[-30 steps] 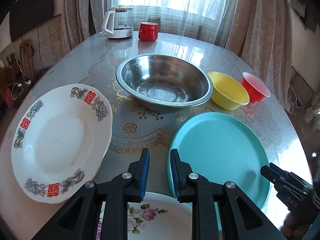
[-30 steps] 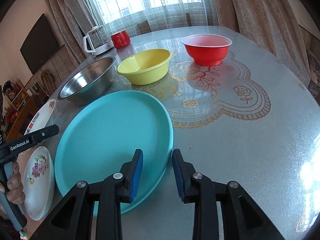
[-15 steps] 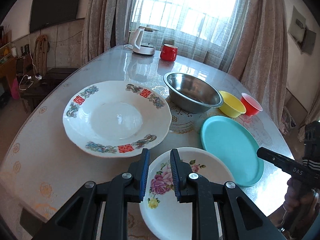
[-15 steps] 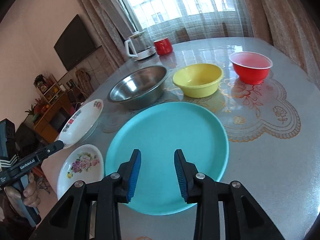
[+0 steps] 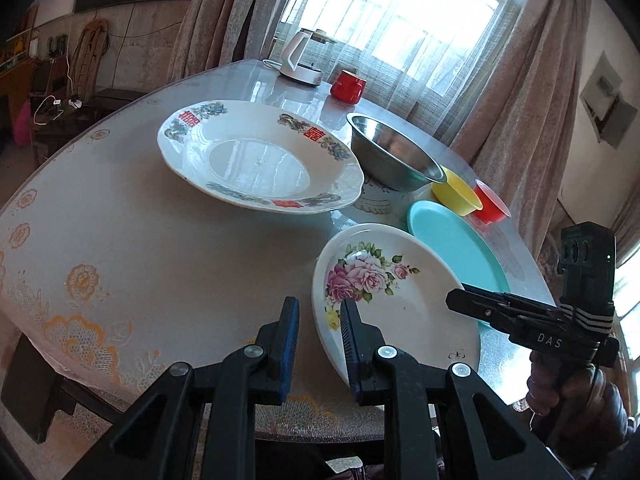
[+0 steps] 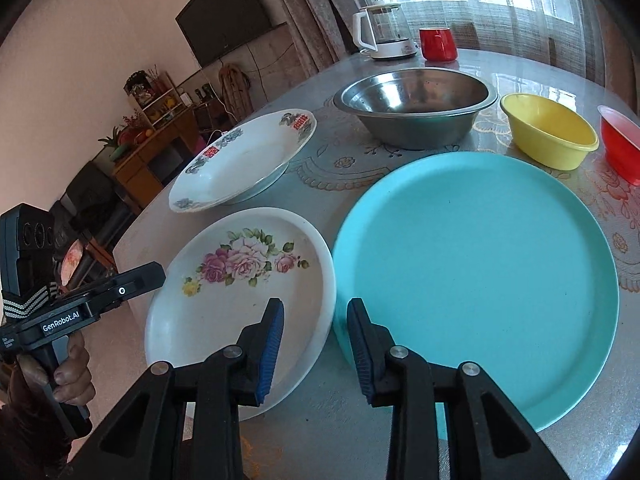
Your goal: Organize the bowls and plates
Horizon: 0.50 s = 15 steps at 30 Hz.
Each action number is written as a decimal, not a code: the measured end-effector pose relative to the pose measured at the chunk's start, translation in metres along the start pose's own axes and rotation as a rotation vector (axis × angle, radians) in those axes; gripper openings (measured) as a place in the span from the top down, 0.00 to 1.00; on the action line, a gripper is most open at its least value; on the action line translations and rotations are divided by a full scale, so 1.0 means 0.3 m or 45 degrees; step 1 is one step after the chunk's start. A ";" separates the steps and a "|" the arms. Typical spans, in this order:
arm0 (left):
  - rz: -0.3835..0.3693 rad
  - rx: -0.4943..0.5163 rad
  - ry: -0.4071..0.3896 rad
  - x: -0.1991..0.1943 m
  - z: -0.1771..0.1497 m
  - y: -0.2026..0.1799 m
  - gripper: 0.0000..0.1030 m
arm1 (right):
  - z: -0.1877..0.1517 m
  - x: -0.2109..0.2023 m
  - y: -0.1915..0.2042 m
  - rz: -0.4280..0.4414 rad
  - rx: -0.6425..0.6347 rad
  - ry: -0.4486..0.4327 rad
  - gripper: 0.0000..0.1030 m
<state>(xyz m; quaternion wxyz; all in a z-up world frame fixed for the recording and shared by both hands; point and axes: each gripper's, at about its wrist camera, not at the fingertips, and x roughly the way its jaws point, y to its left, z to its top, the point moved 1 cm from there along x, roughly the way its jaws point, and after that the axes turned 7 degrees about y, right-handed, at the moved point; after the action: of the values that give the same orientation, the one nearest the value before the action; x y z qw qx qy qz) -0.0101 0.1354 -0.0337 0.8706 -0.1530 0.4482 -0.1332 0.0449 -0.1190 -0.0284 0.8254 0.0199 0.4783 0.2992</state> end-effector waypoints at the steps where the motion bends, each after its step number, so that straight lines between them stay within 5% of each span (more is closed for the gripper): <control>1: -0.007 0.008 0.008 0.008 0.000 -0.006 0.79 | 0.001 -0.002 -0.001 0.000 -0.001 0.001 0.70; 15: 0.034 -0.038 0.046 0.058 -0.019 -0.004 0.84 | 0.004 -0.015 0.010 0.057 -0.037 -0.011 0.69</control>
<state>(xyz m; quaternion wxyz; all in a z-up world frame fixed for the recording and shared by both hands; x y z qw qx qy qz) -0.0051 0.1270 -0.0493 0.8618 -0.1575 0.4677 -0.1178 0.0426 -0.1186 -0.0232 0.8207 0.0198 0.4698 0.3245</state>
